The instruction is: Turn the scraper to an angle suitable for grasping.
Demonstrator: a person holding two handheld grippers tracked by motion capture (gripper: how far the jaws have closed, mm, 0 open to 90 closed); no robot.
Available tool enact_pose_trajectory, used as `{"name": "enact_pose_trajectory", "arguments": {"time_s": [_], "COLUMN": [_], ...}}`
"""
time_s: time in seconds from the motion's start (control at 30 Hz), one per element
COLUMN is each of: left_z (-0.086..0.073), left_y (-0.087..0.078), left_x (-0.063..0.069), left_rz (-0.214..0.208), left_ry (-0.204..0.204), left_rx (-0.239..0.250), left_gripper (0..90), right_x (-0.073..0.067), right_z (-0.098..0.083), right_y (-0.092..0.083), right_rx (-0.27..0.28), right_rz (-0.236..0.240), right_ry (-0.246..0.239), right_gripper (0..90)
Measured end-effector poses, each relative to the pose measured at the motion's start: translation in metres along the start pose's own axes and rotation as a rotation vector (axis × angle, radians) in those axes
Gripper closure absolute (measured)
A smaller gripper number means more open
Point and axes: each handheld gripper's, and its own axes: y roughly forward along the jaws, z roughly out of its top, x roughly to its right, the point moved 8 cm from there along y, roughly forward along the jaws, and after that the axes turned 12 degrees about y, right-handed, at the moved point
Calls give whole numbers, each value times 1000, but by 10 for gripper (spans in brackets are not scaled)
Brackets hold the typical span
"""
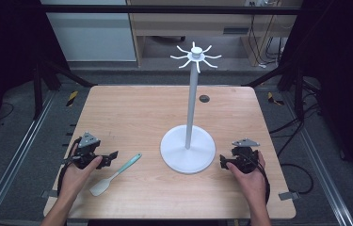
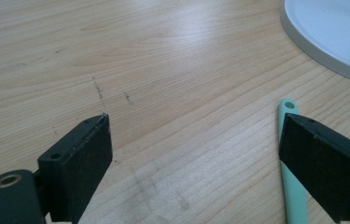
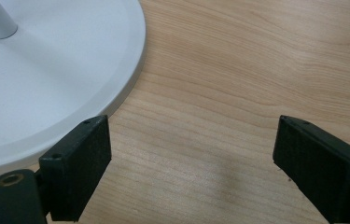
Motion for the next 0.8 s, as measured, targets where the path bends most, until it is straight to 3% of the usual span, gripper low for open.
{"name": "enact_pose_trajectory", "arguments": {"time_s": [0.17, 0.3, 0.43, 0.6, 0.7, 0.73, 0.8], "left_z": [12, 39, 59, 63, 56, 53, 46], "left_y": [-5, -5, 6, 22, 27, 25, 24], "left_x": [9, 18, 26, 34, 39, 40, 39], "left_rz": [-3, -32, -67, -126, -122, -122, -105], "left_ry": [39, 79, 152, 179, 198, 191, 187], "left_rx": [-18, -35, -112, -159, -197, -195, -202], "left_gripper": [124, 148, 170, 373, 453, 566, 678], "right_x": [-1, -2, 0, 2, 2, 1, -1], "right_z": [0, -1, -2, -2, -2, -2, -1], "right_y": [0, 0, -1, -2, -2, -2, -2], "right_rx": [-3, -13, -18, -11, -9, -8, -11], "right_rz": [3, 5, -5, -15, -16, -16, -12], "right_ry": [-6, -6, -8, -7, -7, -11, -16], "right_gripper": [128, 137, 140, 156, 159, 161, 164]}}
